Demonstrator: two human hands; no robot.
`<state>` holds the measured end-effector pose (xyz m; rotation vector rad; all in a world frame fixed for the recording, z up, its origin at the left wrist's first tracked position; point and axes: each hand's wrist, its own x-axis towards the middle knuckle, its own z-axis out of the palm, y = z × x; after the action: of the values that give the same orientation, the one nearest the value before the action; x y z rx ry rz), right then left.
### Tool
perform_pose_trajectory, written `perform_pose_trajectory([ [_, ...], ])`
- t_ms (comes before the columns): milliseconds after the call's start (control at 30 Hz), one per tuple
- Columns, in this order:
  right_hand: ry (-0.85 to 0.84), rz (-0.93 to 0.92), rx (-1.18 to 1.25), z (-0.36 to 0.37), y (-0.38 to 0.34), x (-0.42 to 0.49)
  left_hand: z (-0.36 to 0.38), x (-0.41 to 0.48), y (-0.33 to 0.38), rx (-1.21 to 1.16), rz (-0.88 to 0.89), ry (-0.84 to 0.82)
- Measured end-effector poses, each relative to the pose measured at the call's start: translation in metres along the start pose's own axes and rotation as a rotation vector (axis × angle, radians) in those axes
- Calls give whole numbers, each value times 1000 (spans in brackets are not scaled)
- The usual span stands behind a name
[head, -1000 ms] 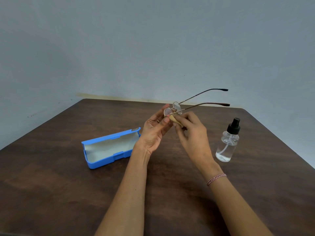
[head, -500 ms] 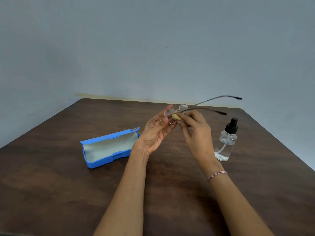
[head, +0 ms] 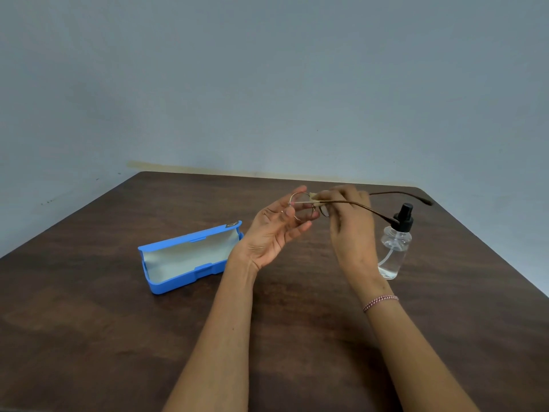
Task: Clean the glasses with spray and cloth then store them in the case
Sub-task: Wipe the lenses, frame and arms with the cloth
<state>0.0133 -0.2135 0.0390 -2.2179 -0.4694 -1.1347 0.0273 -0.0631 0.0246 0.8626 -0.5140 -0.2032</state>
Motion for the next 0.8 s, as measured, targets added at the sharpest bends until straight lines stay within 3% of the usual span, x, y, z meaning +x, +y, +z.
perform_pose_trajectory([
  [200,21,89,-38,-2,7,2,-1,0,0,-10,-2,-3],
  [333,-29,93,99,0,1,1,1,0,-1,29,-34,-15],
  [800,-72,-104,297,3,-15,-5,-7,3,2,24,98,89],
])
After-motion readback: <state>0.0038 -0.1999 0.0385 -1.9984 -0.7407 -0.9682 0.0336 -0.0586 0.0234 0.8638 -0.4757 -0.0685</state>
